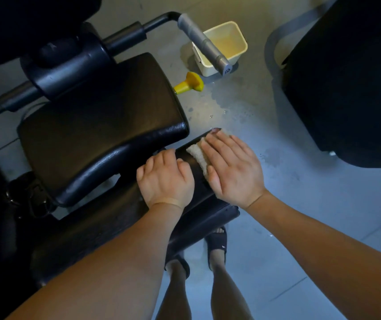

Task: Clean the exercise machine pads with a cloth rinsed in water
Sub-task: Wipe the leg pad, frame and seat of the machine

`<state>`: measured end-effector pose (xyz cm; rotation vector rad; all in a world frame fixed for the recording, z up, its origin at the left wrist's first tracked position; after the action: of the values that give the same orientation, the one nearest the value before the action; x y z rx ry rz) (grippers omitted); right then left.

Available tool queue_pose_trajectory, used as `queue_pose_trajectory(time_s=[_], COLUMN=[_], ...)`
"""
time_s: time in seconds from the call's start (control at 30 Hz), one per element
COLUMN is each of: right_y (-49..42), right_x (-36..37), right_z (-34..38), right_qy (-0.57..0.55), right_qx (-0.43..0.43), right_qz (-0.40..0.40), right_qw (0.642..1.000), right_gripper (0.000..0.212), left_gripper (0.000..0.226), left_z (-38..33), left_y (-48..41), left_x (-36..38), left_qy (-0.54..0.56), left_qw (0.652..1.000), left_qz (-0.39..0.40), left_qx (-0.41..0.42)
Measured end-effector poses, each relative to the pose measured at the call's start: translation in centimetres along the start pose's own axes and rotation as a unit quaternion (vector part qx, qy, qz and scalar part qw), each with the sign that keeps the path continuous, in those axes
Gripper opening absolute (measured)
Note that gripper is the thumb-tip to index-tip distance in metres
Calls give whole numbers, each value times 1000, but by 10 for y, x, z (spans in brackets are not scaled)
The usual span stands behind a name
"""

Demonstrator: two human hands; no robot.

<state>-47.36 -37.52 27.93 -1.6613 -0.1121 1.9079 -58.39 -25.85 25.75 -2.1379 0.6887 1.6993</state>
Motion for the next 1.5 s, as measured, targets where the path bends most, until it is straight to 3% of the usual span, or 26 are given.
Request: queue_pose_trajectory(time_s=[0.17, 0.33, 0.43, 0.6, 0.73, 0.9, 1.07, 1.23, 1.37, 1.5], right_y=[8, 8, 9, 13, 19, 25, 27, 20, 15, 12], right_x=[-1, 0, 7, 24, 32, 34, 35, 29, 17, 22], right_z=[7, 12, 34, 102, 137, 132, 135, 110, 60, 92], right_qy=[15, 36, 46, 25, -2, -10, -3, 15, 69, 65], right_qx=[9, 41, 54, 24, -19, -93, -57, -159, -43, 51], right_qz=[-35, -14, -3, 16, 11, -10, -12, 30, -29, -11], right_qw=[999, 998, 998, 999, 1000, 996, 998, 987, 996, 997], right_gripper=[50, 50, 51, 53, 53, 53, 53, 56, 52, 53], left_gripper=[44, 32, 33, 33, 33, 33, 32, 33, 34, 34], left_z=[3, 15, 55, 131, 135, 137, 132, 134, 134, 135], left_y=[3, 2, 14, 48, 56, 55, 57, 55, 56, 56], left_x=[-7, -15, -33, -42, -40, -42, -42, -44, -41, -40], left_qy=[-10, 82, 69, 34, 26, 30, 10, 10, 3, 0], left_qw=[1000, 995, 997, 995, 992, 992, 991, 991, 992, 992], left_qz=[17, 56, 33, -12, -50, -59, -79, -78, -71, -78], left_qx=[-12, -8, -21, -92, -111, -110, -109, -105, -103, -99])
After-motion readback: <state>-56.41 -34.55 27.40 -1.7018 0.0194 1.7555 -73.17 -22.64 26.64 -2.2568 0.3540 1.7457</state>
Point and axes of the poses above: each hand's wrist, its own y-axis away from the middle knuckle, its own x-axis out of the palm, z = x × y, the point moved 7 cm from there along -y, towards the middle knuckle, and after that the axes turned 11 degrees about -z, right-handed, at the moved point
